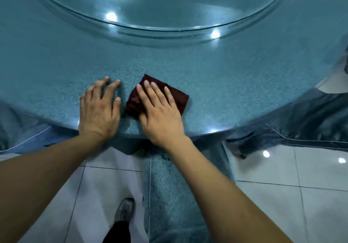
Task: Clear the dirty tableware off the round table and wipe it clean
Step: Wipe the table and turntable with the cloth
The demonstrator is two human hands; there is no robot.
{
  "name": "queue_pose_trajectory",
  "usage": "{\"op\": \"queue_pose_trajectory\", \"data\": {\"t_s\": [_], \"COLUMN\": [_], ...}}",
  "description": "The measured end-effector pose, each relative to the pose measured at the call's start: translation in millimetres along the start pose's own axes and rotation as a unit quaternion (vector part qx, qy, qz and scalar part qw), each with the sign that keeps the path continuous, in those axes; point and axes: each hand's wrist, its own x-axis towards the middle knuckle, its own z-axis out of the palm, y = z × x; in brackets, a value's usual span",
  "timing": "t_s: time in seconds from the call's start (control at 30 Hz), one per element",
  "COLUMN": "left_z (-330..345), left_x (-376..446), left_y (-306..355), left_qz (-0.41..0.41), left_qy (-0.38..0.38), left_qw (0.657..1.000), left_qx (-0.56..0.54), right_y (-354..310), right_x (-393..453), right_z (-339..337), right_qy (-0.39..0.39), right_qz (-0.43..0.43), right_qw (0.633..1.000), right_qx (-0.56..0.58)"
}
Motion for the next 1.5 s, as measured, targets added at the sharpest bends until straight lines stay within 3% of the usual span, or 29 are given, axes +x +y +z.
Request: {"op": "queue_pose_trajectory", "data": {"t_s": [0.07, 0.27, 0.4, 0.5, 0.63, 0.73, 0.8, 0.9, 0.97, 1.03, 1.13, 1.27, 1.37, 1.43, 1.5], "left_z": [0.1, 1.8, 0.2, -0.4, -16.0, -29.2, -37.2, -47.3, -53.4, -58.6, -63.9, -63.7, -59.4, -56.5, -57.4], "left_x": [1.2, 3.0, 0.4, 0.2, 9.5, 9.5, 13.6, 29.1, 45.0, 63.2, 93.7, 138.4, 164.1, 167.5, 164.2], "left_y": [-1.4, -6.4, -5.6, -7.8, -31.1, -76.4, -116.0, -174.5, -208.0, -235.3, -263.5, -280.5, -282.5, -285.2, -287.7], "left_qz": [0.0, 0.0, -0.005, 0.006, 0.015, 0.058, 0.05, 0.037, 0.035, 0.036, 0.033, 0.106, 0.117, 0.107, 0.1], "left_qy": [-0.001, -0.002, -0.011, -0.034, -0.09, -0.061, -0.037, -0.015, -0.009, -0.001, 0.002, -0.011, -0.032, -0.049, -0.051], "left_qw": [1.0, 1.0, 1.0, 0.999, 0.983, 0.99, 0.997, 0.999, 0.999, 0.999, 0.999, 0.993, 0.991, 0.992, 0.993], "left_qx": [-0.007, 0.0, 0.001, -0.02, -0.16, -0.114, -0.054, 0.009, 0.031, 0.04, 0.036, 0.055, 0.053, 0.043, 0.041], "right_y": [25.2, 169.8, 131.5, 43.0, -88.5, -86.7, -43.6, 24.4, 37.0, 18.9, -50.9, -167.8, -166.1, -119.8, -67.3], "right_x": [-16.4, -67.2, -62.6, -50.1, -24.6, -0.1, 11.8, 36.4, 54.8, 75.8, 119.6, 179.2, 186.3, 181.7, 177.5], "right_z": [-10.9, -49.4, -34.0, -7.7, 25.1, 22.5, 14.7, -1.3, -5.8, -0.9, 23.1, 63.1, 63.2, 52.3, 36.8], "right_qy": [-0.003, 0.076, 0.114, 0.104, 0.04, -0.002, 0.011, 0.074, 0.087, 0.096, 0.097, 0.075, 0.044, 0.071, 0.107], "right_qz": [-0.001, 0.259, 0.346, 0.27, 0.063, -0.033, 0.016, 0.234, 0.356, 0.403, 0.314, 0.147, 0.076, 0.124, 0.259], "right_qw": [1.0, 0.962, 0.93, 0.956, 0.997, 0.999, 1.0, 0.969, 0.93, 0.909, 0.943, 0.986, 0.996, 0.989, 0.958], "right_qx": [-0.005, -0.051, -0.039, -0.045, -0.009, 0.011, -0.003, -0.028, -0.03, -0.033, -0.049, -0.04, -0.032, -0.045, -0.053]}}
